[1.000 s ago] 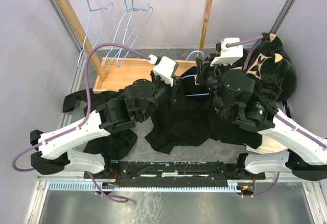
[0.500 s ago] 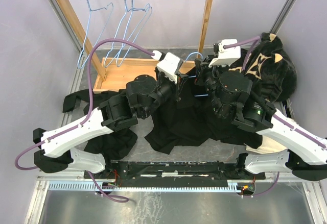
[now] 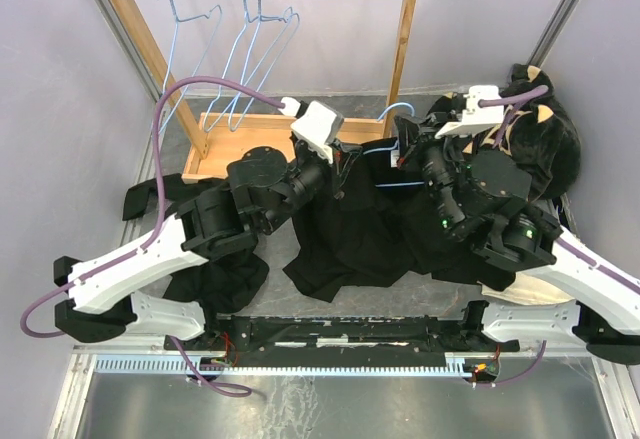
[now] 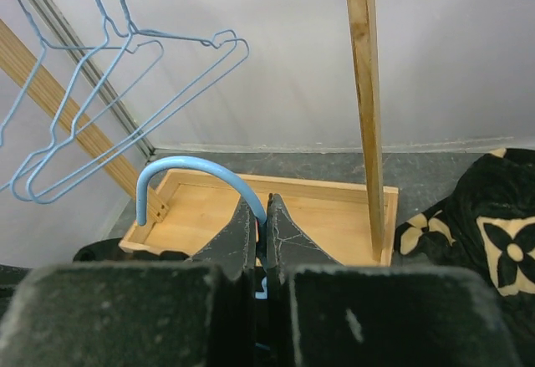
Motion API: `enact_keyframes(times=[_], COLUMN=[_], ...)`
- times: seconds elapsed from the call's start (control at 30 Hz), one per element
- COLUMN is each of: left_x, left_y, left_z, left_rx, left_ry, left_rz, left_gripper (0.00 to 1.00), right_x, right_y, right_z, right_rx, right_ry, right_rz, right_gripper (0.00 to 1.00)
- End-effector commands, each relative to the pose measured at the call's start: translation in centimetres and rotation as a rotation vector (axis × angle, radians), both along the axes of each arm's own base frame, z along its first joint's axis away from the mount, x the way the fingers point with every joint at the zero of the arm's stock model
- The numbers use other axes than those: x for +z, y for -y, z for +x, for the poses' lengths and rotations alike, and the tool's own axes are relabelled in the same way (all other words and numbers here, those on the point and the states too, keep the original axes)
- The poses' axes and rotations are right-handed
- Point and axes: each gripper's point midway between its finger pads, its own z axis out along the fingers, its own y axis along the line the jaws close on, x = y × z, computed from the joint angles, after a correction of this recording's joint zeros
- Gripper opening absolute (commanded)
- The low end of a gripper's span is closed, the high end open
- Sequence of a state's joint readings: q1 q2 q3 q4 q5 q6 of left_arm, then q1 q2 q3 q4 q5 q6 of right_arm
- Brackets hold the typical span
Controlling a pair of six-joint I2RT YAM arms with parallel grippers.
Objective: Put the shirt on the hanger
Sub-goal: Hang the shirt on the hanger.
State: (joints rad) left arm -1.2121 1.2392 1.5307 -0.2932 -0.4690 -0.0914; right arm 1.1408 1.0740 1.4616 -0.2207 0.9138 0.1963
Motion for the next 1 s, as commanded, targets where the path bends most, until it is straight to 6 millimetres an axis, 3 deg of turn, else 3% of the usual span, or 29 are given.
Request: enact_keyframes(times=[0.0, 0.17, 0.23, 0.37, 0.5, 0.73, 0.87, 0.97], left_x=[2.3, 2.3, 2.4, 3.1, 3.4, 1.1, -0.5, -1.8], left_y=[-2.0, -1.7, -1.4, -0.5, -1.0, -3.5, -3.7, -3.6], left_z=[0.0, -0.2, -0.4, -1.5, -2.9, -5.5, -7.5, -7.8], left_rx=[0.040, 0.019, 0.005, -0.082, -0.164, -0.282, -0.399, -0.431], left_ry=[0.040, 0.038, 0.040, 0.067, 0.115, 0.144, 0.143, 0.135], left_rz=[-0.054, -0.058, -0.060, -0.057, -0.021, 0.118, 0.199, 0.257], left_gripper=[0.03, 0.03, 0.09, 0.56, 0.84, 0.88, 0.88, 0.89], right_x=[3.0, 2.9, 2.8, 2.8, 2.6, 2.8, 2.8, 2.7], right_y=[1.2, 1.5, 1.4, 0.9, 0.7, 1.4, 1.8, 1.6], right_z=[-0.8, -0.8, -0.8, -0.8, -1.2, -2.8, -3.8, -4.6], right_rx=[0.019, 0.013, 0.015, 0.035, 0.066, 0.152, 0.205, 0.256], right_ry=[0.063, 0.064, 0.062, 0.060, 0.054, 0.050, 0.040, 0.028], right_rz=[0.079, 0.069, 0.066, 0.056, 0.045, 0.081, 0.130, 0.160], right_gripper=[0.00, 0.00, 0.00, 0.00, 0.00, 0.00, 0.00, 0.00])
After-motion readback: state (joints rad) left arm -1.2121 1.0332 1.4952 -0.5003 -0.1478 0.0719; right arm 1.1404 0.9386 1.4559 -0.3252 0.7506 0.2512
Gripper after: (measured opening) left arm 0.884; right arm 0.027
